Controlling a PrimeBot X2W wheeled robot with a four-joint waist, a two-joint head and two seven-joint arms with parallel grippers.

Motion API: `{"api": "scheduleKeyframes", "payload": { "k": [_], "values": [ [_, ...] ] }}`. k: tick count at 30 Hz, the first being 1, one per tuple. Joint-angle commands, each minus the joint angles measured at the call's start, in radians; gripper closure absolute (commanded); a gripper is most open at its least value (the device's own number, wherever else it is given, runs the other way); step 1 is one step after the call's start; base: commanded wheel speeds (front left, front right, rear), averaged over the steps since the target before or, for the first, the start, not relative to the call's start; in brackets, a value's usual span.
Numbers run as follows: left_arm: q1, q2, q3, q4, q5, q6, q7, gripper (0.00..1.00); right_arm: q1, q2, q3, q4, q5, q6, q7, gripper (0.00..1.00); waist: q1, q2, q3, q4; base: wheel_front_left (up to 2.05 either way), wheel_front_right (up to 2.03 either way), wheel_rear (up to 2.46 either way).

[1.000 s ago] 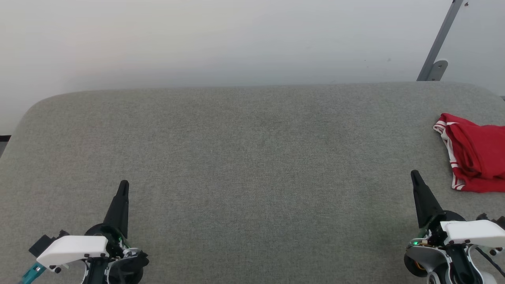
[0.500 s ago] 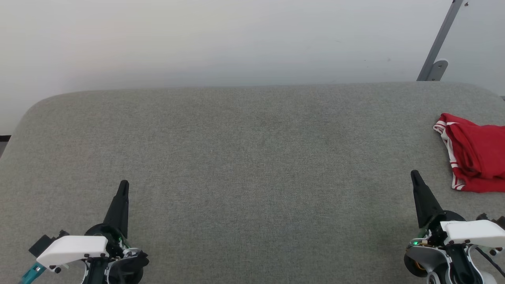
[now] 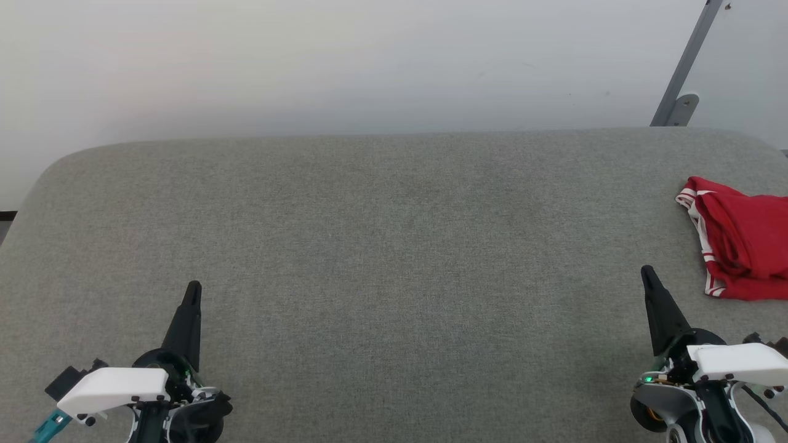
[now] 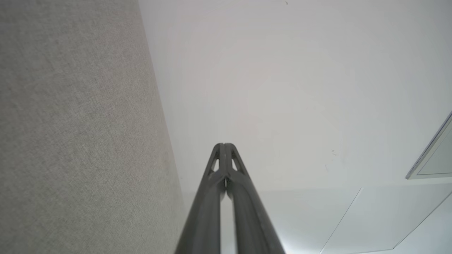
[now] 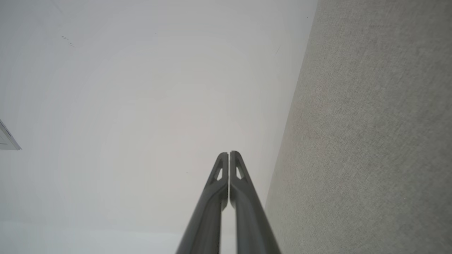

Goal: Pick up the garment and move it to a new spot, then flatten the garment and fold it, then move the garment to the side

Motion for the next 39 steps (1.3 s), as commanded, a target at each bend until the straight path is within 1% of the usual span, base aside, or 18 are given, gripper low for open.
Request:
{"api": "scheduleKeyframes", "payload": {
  "k": [1,39],
  "values": [
    [-0.012,-0.001,0.002,0.001,0.005,-0.006,0.002,1.0,-0.005,0.001,0.0,0.002,0.004,0.0,0.001,1.0,-0.0001,-0.0001,0.0,0.0,0.0,0.0,0.0],
    [-0.013,-0.002,0.004,0.001,0.006,-0.006,0.003,1.0,-0.005,0.001,0.0,0.002,0.004,0.0,0.001,1.0,-0.0001,-0.0001,0.0,0.0,0.0,0.0,0.0]
  ]
}}
